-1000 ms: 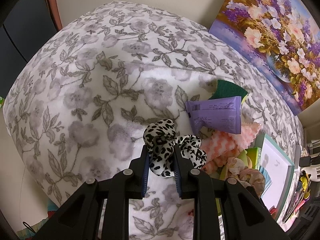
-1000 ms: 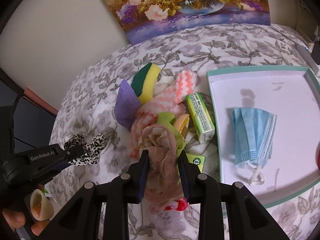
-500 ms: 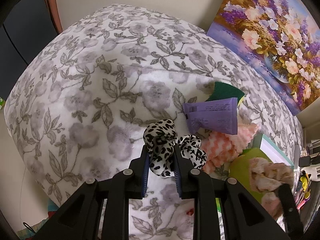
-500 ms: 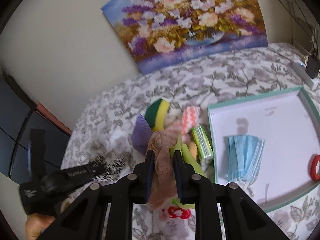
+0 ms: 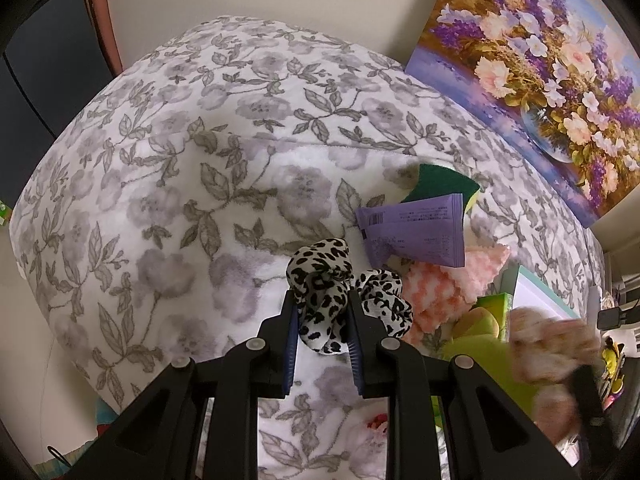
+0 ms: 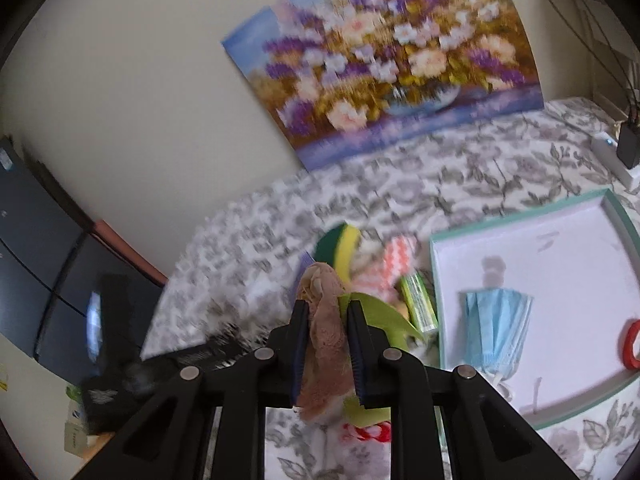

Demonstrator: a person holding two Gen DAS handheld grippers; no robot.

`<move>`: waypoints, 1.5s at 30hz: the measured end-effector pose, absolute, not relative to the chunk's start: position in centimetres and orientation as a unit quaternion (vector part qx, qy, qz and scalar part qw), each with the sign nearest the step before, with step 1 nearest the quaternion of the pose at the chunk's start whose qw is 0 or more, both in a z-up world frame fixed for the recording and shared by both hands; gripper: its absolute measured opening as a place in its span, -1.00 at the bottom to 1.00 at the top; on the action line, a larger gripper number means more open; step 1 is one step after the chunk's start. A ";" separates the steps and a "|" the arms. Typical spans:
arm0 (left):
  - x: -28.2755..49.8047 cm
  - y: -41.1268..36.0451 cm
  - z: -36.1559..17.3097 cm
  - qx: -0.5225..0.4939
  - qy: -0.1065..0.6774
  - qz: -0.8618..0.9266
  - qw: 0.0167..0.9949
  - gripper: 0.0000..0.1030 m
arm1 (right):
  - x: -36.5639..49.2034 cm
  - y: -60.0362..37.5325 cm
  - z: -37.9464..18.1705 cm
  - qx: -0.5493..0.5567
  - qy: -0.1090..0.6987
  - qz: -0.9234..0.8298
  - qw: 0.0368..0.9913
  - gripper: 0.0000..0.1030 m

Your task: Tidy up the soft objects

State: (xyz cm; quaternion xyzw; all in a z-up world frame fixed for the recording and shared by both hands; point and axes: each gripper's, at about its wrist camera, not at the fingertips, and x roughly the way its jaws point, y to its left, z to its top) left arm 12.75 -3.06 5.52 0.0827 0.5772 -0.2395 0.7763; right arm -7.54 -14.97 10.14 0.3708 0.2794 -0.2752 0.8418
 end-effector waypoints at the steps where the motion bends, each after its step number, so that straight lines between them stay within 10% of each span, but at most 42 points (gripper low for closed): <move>1: 12.7 -3.1 5.5 0.083 0.577 -0.239 0.776 -0.55 | -7.3 -15.1 9.4 0.373 0.294 -0.278 0.835 -0.60; 14: 12.7 -3.8 3.6 0.111 0.595 -0.231 0.762 -0.55 | -6.7 -16.4 3.3 0.357 0.425 -0.329 0.764 -0.54; 20: 12.6 -4.0 2.4 0.118 0.610 -0.228 0.750 -0.55 | -7.6 -16.6 3.6 0.343 0.433 -0.345 0.759 0.09; 29: 12.3 -4.2 2.5 0.119 0.608 -0.233 0.750 -0.55 | -7.5 -16.5 4.1 0.328 0.434 -0.344 0.765 0.09; 37: 12.3 -4.4 2.4 0.120 0.610 -0.235 0.748 -0.55 | -6.3 -16.1 2.0 0.335 0.463 -0.319 0.756 -0.68; 45: 12.2 -4.3 3.2 0.113 0.600 -0.239 0.755 -0.55 | -6.7 -15.8 4.5 0.318 0.428 -0.323 0.782 -0.79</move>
